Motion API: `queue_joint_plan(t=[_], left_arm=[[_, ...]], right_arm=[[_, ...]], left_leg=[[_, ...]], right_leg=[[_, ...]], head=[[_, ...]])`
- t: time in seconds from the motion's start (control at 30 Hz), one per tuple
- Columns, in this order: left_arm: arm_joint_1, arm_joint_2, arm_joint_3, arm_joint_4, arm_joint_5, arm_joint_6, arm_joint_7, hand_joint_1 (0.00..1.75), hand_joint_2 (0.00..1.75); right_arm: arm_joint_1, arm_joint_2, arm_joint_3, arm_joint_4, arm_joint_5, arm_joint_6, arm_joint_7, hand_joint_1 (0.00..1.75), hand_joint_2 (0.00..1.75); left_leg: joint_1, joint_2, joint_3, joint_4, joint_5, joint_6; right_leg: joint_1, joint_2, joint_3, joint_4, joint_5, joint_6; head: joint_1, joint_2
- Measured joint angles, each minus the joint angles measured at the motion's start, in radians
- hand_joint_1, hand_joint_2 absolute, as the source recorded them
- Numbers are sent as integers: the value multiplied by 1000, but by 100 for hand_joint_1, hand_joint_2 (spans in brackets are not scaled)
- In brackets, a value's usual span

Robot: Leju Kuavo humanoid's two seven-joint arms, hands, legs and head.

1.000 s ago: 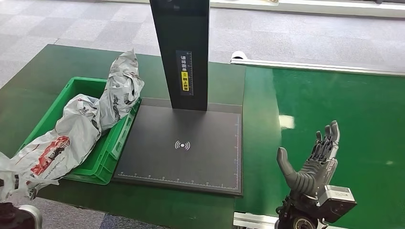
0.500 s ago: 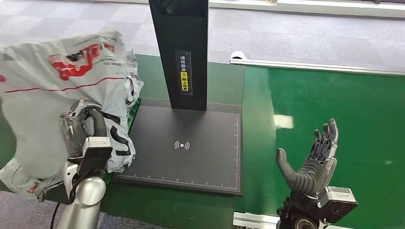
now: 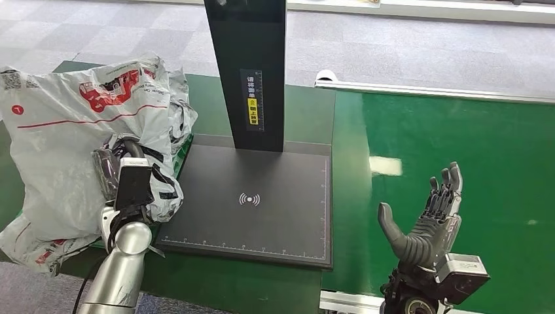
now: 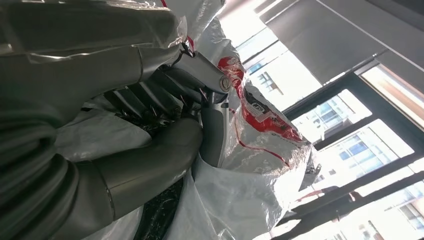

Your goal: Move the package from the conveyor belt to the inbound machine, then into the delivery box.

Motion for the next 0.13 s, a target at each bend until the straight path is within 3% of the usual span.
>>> queue_joint_plan(t=[0.13], left_arm=[[-14,3,40,26,-15,57,-29,175,175]], right_arm=[[-1,0,1,0,0,-7,0,0,175]], left_leg=[[0,0,0,0,0,0]], right_leg=[[0,0,0,0,0,0]], head=[[0,0]])
